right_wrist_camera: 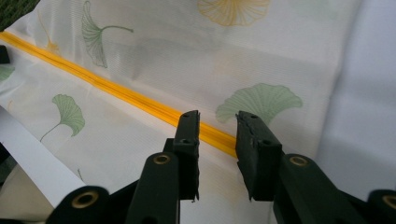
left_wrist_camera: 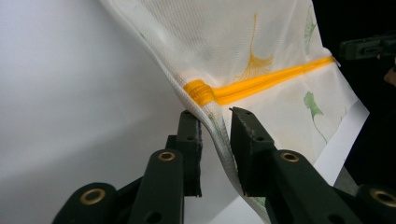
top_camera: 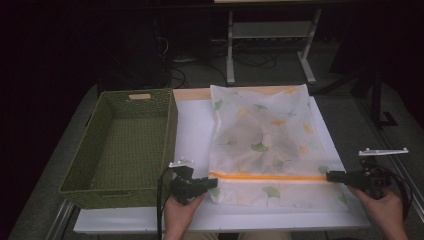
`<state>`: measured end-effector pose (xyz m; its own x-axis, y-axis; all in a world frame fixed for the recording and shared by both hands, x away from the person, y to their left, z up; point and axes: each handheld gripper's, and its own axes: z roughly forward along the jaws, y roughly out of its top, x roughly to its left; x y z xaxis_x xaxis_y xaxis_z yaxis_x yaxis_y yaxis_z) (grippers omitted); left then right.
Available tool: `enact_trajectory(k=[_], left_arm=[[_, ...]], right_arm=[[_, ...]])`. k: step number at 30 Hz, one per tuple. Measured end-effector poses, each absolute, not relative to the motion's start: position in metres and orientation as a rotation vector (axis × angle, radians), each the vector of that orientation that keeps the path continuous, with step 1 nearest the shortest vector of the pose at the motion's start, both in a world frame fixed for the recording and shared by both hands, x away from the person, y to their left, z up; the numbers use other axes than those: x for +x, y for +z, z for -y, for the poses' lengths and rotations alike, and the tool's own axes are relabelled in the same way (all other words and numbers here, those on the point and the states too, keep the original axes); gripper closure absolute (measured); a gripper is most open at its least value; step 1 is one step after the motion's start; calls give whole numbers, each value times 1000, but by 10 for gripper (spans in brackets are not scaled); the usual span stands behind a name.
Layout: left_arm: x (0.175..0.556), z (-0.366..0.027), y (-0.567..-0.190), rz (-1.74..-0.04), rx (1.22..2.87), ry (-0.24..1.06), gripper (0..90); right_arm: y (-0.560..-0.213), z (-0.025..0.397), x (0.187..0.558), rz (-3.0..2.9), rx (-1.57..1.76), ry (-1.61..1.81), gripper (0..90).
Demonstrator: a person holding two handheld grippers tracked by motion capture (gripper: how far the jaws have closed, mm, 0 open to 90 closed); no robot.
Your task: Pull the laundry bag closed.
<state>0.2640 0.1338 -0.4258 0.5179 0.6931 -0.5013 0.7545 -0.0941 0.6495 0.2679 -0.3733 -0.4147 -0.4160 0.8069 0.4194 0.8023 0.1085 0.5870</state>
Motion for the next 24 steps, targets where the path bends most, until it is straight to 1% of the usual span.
enact_trajectory(k=[10,17,24], left_arm=[[262,-135,-413,-1189,1802,-47,662],[261,-141,-405,-1195,1779,-12,640],[263,-141,-403,-1190,1784,-9,622]], right_arm=[[-414,360,269,-2346,1649,1253,636],[-414,351,267,-2362,1614,1261,608],[-412,342,267,-2375,1579,1278,590]])
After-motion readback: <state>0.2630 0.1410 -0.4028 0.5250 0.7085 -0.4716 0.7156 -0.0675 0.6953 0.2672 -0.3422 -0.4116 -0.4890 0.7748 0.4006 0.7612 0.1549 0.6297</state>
